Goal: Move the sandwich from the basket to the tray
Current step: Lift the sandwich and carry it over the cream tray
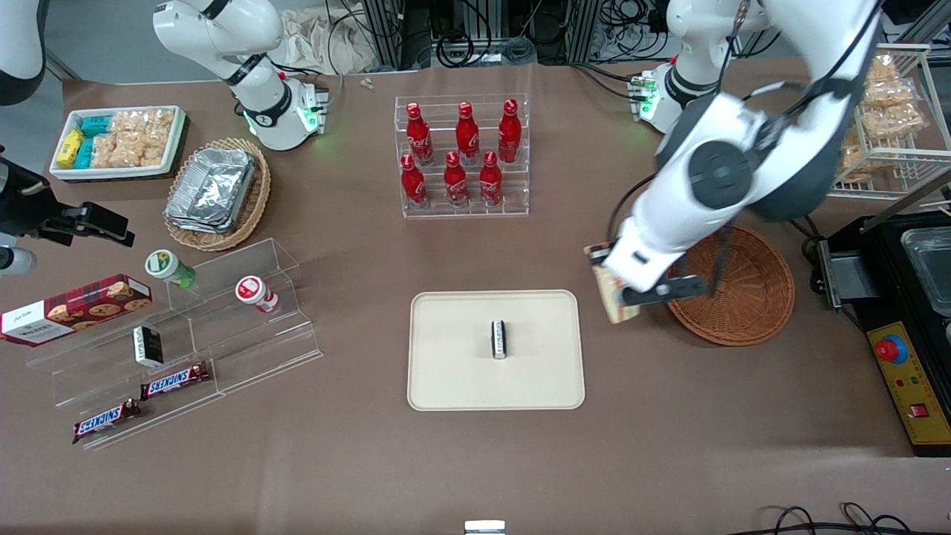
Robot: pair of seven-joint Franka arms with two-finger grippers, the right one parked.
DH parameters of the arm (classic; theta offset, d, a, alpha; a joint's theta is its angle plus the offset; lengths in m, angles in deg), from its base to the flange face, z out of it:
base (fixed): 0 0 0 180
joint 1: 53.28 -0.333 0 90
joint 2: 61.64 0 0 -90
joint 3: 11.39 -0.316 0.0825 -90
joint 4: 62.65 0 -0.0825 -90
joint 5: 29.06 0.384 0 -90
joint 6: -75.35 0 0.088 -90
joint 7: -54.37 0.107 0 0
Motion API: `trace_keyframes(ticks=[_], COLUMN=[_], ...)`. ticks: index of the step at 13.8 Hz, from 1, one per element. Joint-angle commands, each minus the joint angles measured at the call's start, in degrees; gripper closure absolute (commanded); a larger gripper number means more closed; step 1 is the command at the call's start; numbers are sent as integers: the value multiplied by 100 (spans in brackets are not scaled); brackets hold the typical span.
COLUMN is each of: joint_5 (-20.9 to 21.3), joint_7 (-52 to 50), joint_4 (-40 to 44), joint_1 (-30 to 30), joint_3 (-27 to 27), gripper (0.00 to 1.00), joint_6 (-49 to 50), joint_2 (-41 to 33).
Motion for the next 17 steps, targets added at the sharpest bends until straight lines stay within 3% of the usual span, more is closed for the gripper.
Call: trace_keyframes(ticks=[1, 9, 12, 13, 14, 17], joint_5=[838, 2605, 2793, 2793, 2801, 2714], joint_7=[-759, -875, -876, -867, -867, -893], joint_4=[437, 437, 437, 437, 437, 455], joint_1=[523, 691, 709, 709, 700, 613], joint_3=[-19, -36, -36, -36, -36, -36], gripper=[100, 100, 100, 80, 1, 0], joint_6=[-639, -1511, -1573, -1591, -1591, -1556], joint_2=[1088, 2293, 2504, 2522, 2522, 2435])
